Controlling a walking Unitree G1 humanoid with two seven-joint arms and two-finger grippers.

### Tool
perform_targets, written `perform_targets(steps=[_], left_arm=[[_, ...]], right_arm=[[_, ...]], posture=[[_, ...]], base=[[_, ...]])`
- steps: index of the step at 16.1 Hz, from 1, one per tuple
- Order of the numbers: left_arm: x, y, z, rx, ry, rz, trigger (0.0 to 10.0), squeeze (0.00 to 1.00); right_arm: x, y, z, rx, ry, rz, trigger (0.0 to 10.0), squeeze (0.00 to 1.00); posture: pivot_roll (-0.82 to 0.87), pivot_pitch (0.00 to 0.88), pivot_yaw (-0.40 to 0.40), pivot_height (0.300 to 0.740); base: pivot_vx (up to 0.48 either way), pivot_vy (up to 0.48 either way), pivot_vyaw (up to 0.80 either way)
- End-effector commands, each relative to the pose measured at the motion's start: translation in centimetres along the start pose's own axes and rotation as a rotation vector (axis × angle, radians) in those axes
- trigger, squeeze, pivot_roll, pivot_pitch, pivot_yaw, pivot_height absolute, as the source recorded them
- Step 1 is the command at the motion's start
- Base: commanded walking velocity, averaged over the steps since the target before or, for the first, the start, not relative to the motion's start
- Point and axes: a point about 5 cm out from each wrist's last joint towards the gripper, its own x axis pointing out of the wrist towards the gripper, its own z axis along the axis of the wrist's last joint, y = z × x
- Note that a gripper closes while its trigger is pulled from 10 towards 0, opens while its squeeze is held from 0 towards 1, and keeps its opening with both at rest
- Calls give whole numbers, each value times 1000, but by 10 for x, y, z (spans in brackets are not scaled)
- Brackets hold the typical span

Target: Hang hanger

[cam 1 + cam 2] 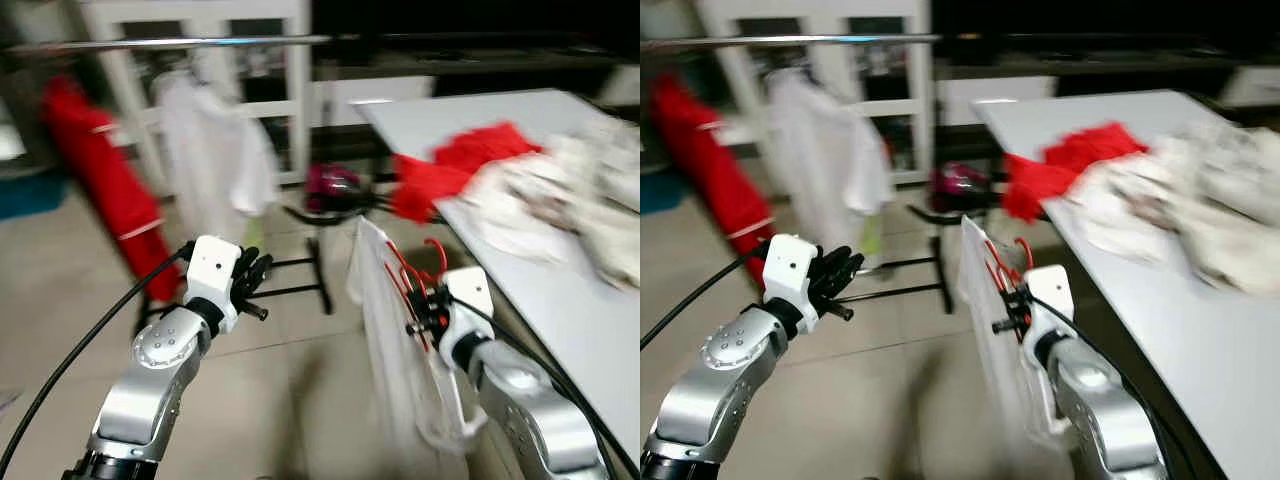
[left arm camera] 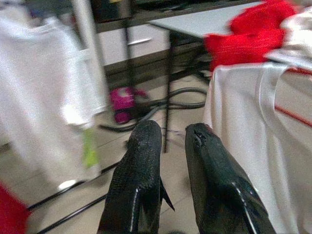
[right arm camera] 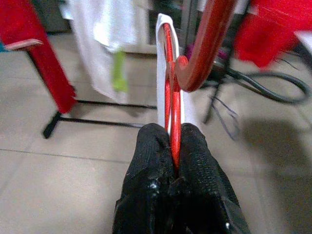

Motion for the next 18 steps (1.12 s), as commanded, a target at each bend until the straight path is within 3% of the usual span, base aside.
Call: perform_targets(steps=[1,6,9,18], left_arm=[[-1,3,-1,6,1,16,10000,0],[-5,7,0,9,2,27,10000,0],[-7,7,0,9,6,23,10000,0],[-8,8,5,-38,-24,53,10000,0]], right_arm=[[0,0,14,16,-74,2,10000,0],[6,5,29,48,-117,55,10000,0],[5,4,31,17,-111,68,10000,0],[-1,-4,25,31,-103,-6,10000,0]], posture=[[42,0,30,740],[46,0,25,740],[50,0,19,740],[54,0,20,740]], base=[[349,0,0],[357,0,0],[360,0,0],[383,0,0]])
